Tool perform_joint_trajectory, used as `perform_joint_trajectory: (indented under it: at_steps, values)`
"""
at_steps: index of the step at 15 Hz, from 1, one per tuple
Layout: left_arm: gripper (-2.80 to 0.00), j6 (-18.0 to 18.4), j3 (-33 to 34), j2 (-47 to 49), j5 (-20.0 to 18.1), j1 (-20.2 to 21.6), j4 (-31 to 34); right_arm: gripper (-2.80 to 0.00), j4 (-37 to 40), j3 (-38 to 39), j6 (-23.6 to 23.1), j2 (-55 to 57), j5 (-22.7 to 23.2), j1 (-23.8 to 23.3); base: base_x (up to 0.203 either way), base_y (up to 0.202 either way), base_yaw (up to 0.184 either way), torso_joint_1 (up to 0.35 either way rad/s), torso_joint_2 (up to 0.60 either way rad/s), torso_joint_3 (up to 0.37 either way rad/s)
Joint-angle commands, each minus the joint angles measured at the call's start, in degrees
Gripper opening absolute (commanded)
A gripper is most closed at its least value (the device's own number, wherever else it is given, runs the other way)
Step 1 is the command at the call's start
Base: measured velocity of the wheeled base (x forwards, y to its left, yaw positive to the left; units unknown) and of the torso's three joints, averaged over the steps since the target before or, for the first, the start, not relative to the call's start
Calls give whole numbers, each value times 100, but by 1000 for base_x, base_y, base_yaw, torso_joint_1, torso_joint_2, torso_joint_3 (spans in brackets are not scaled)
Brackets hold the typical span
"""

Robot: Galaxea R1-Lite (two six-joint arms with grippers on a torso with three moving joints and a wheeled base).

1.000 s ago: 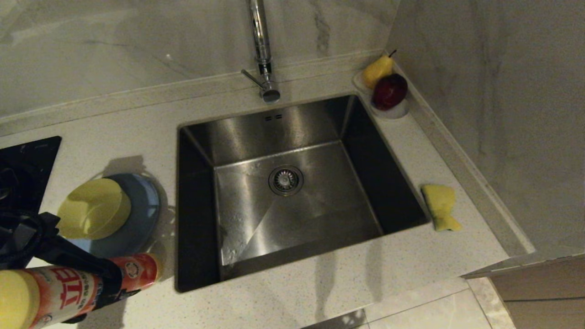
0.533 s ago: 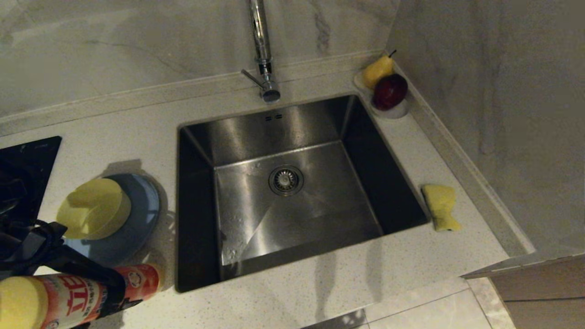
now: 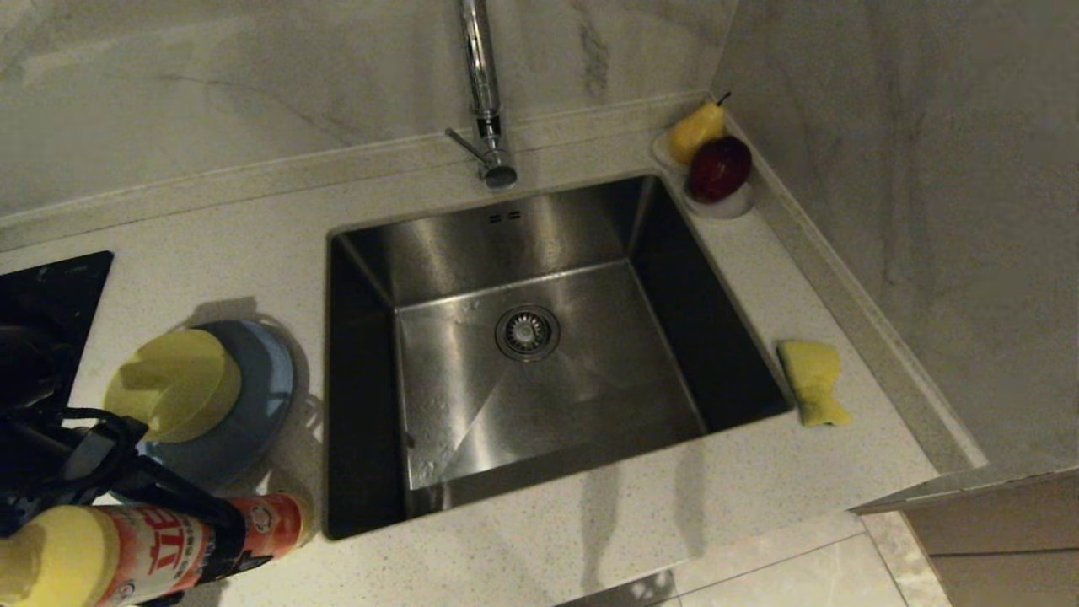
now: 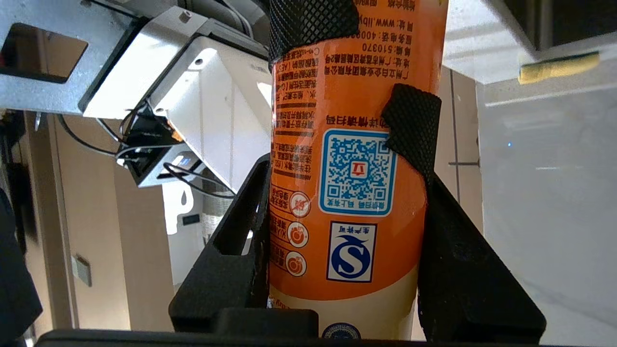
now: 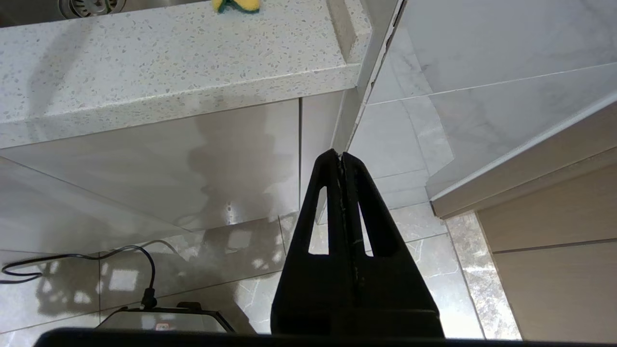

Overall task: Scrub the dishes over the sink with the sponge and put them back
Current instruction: Place the dish soap on the table

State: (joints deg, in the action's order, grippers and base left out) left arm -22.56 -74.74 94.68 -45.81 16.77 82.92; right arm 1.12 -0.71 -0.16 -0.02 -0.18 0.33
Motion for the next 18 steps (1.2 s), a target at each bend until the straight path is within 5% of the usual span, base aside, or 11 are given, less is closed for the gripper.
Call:
perform_joint_trajectory:
  at_steps: [1, 18]
  values:
    - [-280, -79, 34, 68, -24, 1, 31, -280, 2, 0, -2, -6, 1, 2, 0, 0, 0, 0, 0, 0]
    - [-280, -100, -37, 560, -24, 14, 14, -280, 2, 0, -2, -6, 1, 2, 0, 0, 0, 0, 0, 0]
